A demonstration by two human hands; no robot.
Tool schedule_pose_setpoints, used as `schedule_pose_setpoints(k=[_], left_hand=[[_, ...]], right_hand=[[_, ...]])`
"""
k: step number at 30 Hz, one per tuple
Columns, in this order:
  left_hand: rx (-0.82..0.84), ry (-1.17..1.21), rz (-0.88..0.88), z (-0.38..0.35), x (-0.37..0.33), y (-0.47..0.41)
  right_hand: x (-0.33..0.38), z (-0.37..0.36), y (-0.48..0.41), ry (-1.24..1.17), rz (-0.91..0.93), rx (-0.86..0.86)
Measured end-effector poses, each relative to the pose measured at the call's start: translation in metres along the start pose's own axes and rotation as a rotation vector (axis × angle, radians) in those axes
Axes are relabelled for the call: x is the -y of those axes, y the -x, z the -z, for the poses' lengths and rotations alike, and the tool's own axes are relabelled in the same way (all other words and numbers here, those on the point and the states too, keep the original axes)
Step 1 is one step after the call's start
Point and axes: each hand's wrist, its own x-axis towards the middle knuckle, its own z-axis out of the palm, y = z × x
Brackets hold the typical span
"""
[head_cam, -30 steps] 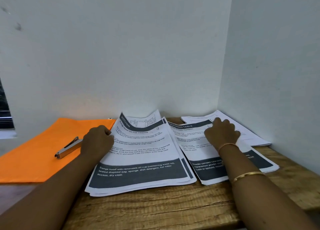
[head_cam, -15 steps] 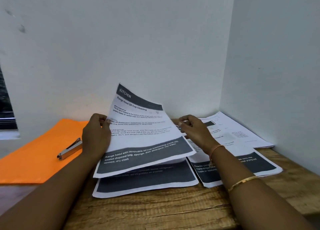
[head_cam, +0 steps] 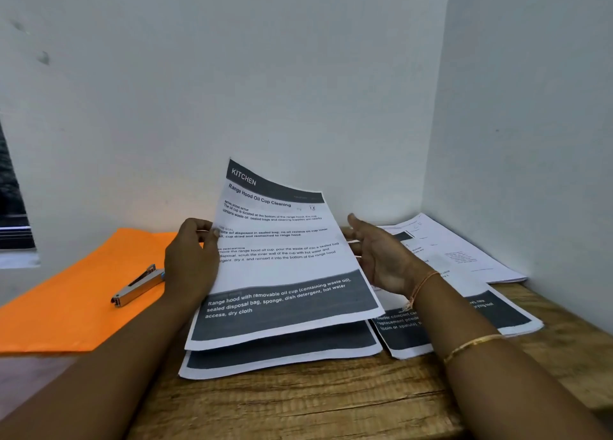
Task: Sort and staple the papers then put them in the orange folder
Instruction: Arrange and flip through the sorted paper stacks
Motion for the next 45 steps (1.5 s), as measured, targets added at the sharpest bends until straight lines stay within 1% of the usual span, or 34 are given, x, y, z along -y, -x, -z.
schedule_pose_setpoints(k=[2, 4, 6, 8, 9, 10, 11, 12, 13, 14, 16, 18, 21, 27, 29, 32, 39, 45], left_hand=[[0.011, 0.001, 0.005, -0.001, 0.0, 0.0], [0.028, 0.007, 0.009, -0.002, 0.0, 0.0], [0.062, 0.006, 0.004, -0.002, -0.002, 0.001], [0.122, 0.015, -0.016, -0.003, -0.004, 0.002], [0.155, 0.04, -0.019, -0.003, -0.004, 0.003], [0.185, 0.088, -0.009, -0.004, -0.003, 0.003], [0.211, 0.144, 0.013, -0.004, -0.003, 0.004], [0.229, 0.173, 0.032, -0.004, -0.002, 0.003], [0.24, 0.169, 0.039, -0.004, -0.002, 0.003], [0.248, 0.149, 0.041, -0.004, -0.001, 0.003], [0.257, 0.122, 0.049, -0.005, 0.0, 0.003], [0.264, 0.107, 0.059, -0.005, 0.001, 0.004], [0.276, 0.052, 0.044, -0.004, 0.001, 0.004], [0.36, -0.063, 0.004, -0.005, 0.003, 0.001], [0.364, -0.142, -0.027, -0.006, 0.004, 0.001], [0.37, -0.218, -0.024, -0.005, 0.006, 0.0], [0.451, -0.299, -0.005, -0.007, 0.015, -0.002], [0.455, -0.386, 0.038, -0.005, 0.023, -0.005]], right_hand=[[0.002, 0.0, 0.004, 0.019, -0.012, 0.107], [0.004, -0.002, 0.007, 0.102, -0.01, 0.191], [0.005, -0.005, 0.008, 0.138, -0.02, 0.182], [0.006, -0.002, 0.005, 0.14, -0.041, 0.066], [0.007, 0.001, 0.003, 0.165, -0.044, -0.034], [0.009, 0.003, 0.001, 0.244, -0.041, -0.153], [0.01, 0.006, 0.001, 0.392, -0.019, -0.267], [0.012, 0.01, 0.001, 0.564, -0.01, -0.344], [0.014, 0.013, 0.001, 0.705, -0.011, -0.423], [0.013, 0.017, 0.0, 0.832, 0.036, -0.512], [0.013, 0.026, 0.005, 0.864, 0.092, -0.668], [0.011, 0.031, 0.01, 0.919, 0.081, -0.788], [0.009, 0.043, 0.015, 1.042, 0.021, -0.874], [0.006, 0.066, 0.024, 1.112, -0.137, -0.97], [0.005, 0.069, 0.024, 1.131, -0.18, -0.99], [0.003, 0.072, 0.024, 1.155, -0.234, -1.003], [0.0, 0.073, 0.024, 1.177, -0.306, -1.005], [-0.005, 0.075, 0.021, 1.174, -0.339, -1.009]])
